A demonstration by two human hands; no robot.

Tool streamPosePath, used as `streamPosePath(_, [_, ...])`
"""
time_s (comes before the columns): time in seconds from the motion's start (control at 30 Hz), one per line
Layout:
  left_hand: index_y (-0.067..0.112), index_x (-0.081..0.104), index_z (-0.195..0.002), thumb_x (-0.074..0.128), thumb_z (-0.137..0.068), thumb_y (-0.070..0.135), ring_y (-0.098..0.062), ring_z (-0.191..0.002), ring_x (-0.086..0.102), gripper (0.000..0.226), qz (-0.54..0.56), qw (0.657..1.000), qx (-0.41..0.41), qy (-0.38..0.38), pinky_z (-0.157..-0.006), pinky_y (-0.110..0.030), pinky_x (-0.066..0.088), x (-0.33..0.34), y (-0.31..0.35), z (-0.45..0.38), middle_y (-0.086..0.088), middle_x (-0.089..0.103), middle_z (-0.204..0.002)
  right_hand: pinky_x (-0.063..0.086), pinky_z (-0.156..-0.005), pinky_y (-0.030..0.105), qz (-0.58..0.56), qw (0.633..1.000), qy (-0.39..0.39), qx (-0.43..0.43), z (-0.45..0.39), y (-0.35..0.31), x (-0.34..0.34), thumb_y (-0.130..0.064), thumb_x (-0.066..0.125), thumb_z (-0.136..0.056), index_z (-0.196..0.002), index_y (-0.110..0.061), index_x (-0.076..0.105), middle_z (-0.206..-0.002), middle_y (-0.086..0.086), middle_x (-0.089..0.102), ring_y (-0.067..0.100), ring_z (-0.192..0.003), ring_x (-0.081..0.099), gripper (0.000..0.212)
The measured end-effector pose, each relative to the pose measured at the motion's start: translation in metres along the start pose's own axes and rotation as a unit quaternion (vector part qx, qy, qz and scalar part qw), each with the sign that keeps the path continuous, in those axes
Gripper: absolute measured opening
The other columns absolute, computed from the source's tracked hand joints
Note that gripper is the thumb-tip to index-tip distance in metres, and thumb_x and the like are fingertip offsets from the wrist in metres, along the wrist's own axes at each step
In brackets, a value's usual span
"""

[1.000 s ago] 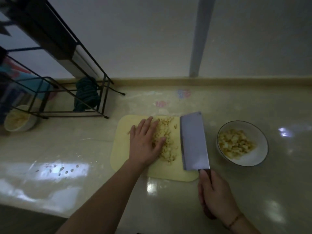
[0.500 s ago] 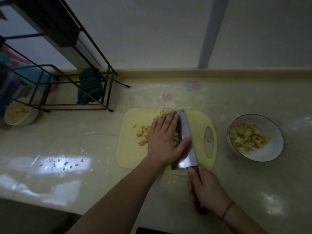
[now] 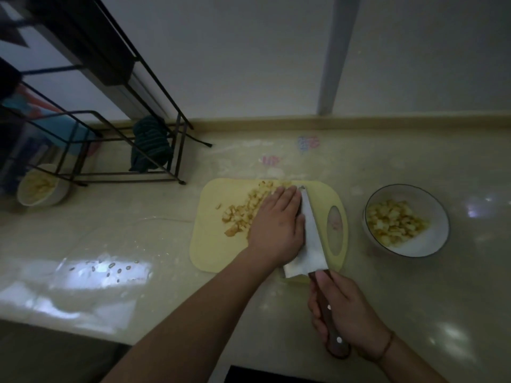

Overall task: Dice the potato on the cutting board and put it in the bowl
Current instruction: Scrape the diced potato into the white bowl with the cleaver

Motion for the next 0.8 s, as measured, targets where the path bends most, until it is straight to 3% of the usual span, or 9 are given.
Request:
streamPosePath(0.27, [0.008,0.025,-0.158,0.018,-0.101,0.045,-0.025,-0.153,0.015,0.068,-0.018,0.997,-0.036,-0.068,-0.125,-0.038,0.009,0.004,0.015,0.004,-0.009,0.024,-0.165,0.034,-0.037,0.021,-0.071,0.997,-0.011,0.041,0.019,-0.004,-0.004,-0.026,0.039,-0.102,-0.081,0.0,0.046,-0.053,0.016,0.045,0.019,-0.033,0.04,0.034])
streamPosePath(0.53, [0.013,0.028,-0.157,0.038,-0.105,0.046,-0.023,-0.152,0.018,0.063,-0.024,0.999,0.02,-0.022,-0.123,-0.033,0.009,-0.052,0.104,-0.003,-0.004,0.028,-0.163,0.038,-0.037,0.021,-0.137,0.99,0.009,0.032,0.082,-0.055,-0.037,-0.032,0.046,-0.095,-0.082,0.001,0.05,-0.055,0.019,0.044,0.018,-0.032,0.039,0.035])
streamPosePath(0.7, [0.009,0.039,-0.152,0.042,-0.103,0.048,-0.026,-0.146,0.03,0.062,-0.006,0.995,0.082,-0.057,-0.121,-0.036,0.021,-0.05,0.181,-0.027,-0.008,0.04,-0.157,0.038,-0.04,0.022,-0.162,0.984,0.053,0.04,0.122,-0.085,-0.088,-0.035,0.049,-0.091,-0.076,-0.001,0.051,-0.054,0.019,0.041,0.018,-0.033,0.036,0.037])
streamPosePath(0.8, [0.006,0.056,-0.134,0.044,-0.102,0.046,-0.027,-0.128,0.047,0.052,0.012,0.99,0.105,-0.09,-0.108,-0.038,0.036,-0.033,0.214,-0.036,-0.011,0.056,-0.137,0.036,-0.037,0.021,-0.178,0.98,0.075,0.056,0.135,-0.088,-0.111,-0.034,0.048,-0.093,-0.077,-0.001,0.051,-0.054,0.018,0.04,0.018,-0.032,0.035,0.037])
Point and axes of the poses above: each hand's wrist, its own z-axis away from the middle knuckle, its own x-axis out of the palm, y = z × x, the point moved 10 cm from there along -z, towards the middle knuckle
